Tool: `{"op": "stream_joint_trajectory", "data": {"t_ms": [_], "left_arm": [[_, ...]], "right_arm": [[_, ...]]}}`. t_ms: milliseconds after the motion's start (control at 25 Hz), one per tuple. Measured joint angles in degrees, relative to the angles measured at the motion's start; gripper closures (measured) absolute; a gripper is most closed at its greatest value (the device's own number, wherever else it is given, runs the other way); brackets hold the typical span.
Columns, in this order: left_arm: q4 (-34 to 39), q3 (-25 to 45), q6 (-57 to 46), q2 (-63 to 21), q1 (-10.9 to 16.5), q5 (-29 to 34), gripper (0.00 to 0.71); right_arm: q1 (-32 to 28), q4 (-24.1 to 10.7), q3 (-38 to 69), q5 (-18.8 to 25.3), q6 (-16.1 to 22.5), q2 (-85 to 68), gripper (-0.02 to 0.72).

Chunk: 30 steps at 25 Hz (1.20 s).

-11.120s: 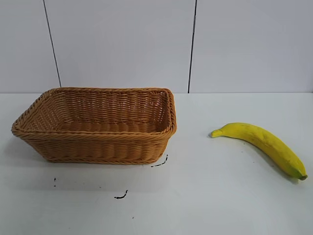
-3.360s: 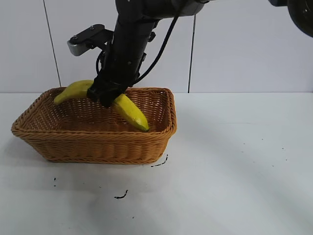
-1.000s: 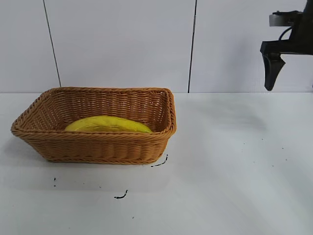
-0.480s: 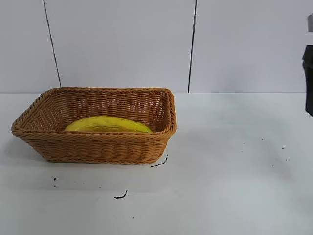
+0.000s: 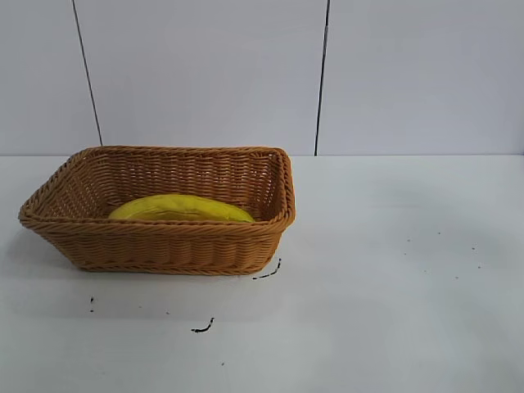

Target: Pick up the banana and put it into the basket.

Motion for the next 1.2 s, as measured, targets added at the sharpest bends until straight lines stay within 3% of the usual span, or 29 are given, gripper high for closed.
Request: {"op": "stream_joint_trajectory", "data": {"t_ms": [240,840,1200], "left_arm": [[0.00,0.00,0.00,0.00,0.00,0.00,0.017],[0.00,0.00,0.00,0.00,0.00,0.00,0.017],[0.00,0.00,0.00,0.00,0.00,0.05,0.017]], "right_arm": [[0.00,0.07,1.73,2.25,-0.11,-10.01,0.013],[1.74,0.01,1.84,2.24,0.64,-27.09,0.013],[1.74,-0.13,1.84,2.26,0.82,-28.32,0.013]]}}
